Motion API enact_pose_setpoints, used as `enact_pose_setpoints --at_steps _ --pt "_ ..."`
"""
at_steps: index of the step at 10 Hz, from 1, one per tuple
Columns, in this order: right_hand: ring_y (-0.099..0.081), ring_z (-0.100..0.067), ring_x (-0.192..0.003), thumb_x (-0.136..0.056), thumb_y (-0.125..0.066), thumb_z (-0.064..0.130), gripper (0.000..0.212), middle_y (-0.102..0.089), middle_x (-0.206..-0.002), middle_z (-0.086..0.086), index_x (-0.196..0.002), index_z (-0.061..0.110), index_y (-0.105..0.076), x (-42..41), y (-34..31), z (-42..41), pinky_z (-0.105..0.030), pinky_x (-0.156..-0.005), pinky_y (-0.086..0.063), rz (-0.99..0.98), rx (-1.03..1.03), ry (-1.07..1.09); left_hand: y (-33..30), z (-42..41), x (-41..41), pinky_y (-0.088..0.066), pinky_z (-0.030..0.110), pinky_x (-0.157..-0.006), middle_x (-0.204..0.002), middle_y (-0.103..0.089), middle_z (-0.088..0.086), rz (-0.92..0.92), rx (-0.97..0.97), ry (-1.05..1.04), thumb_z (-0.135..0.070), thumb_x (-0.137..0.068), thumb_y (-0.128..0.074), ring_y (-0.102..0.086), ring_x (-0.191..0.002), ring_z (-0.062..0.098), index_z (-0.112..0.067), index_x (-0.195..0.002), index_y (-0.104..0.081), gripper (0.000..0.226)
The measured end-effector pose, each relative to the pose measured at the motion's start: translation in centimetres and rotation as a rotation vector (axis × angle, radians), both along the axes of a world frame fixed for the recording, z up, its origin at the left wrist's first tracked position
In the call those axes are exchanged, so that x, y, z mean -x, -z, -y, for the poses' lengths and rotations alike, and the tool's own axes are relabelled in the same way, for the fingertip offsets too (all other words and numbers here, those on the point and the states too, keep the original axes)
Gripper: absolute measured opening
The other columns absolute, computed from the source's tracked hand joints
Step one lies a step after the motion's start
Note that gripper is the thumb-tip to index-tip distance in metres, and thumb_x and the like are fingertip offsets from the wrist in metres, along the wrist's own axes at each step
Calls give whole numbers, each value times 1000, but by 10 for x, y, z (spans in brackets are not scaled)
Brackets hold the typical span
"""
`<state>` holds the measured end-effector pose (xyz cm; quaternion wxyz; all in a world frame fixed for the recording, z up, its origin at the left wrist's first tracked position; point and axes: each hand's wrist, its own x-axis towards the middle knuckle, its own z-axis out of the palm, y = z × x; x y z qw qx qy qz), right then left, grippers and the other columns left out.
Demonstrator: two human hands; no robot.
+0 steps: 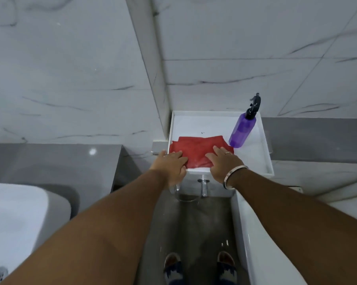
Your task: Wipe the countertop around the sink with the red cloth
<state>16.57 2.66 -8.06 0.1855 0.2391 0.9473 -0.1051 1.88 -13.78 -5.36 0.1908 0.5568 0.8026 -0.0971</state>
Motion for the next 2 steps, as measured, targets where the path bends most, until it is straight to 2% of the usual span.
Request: enact_pose_setpoints --at_steps 1,2 --pt "-34 -37 -141 -91 -44 14 56 -34 -155 -16 -146 18 -35 14 -36 22 -49 -109 -39 -51 -41 48 -28 -9 10 -31 51 -110 -128 -59 5 -34 -25 -8 -50 -93 -45 -54 -121 28 -22 -129 -51 46" --pt "-46 -36 -129 -87 -46 14 52 -46 -142 -12 -138 18 -42 22 -66 32 -48 -97 -49 -164 -74 131 -55 -17 14 -38 48 -104 -124 -60 3 -90 -70 -69 -55 -90 -50 -55 -117 28 -21 -128 -51 51"
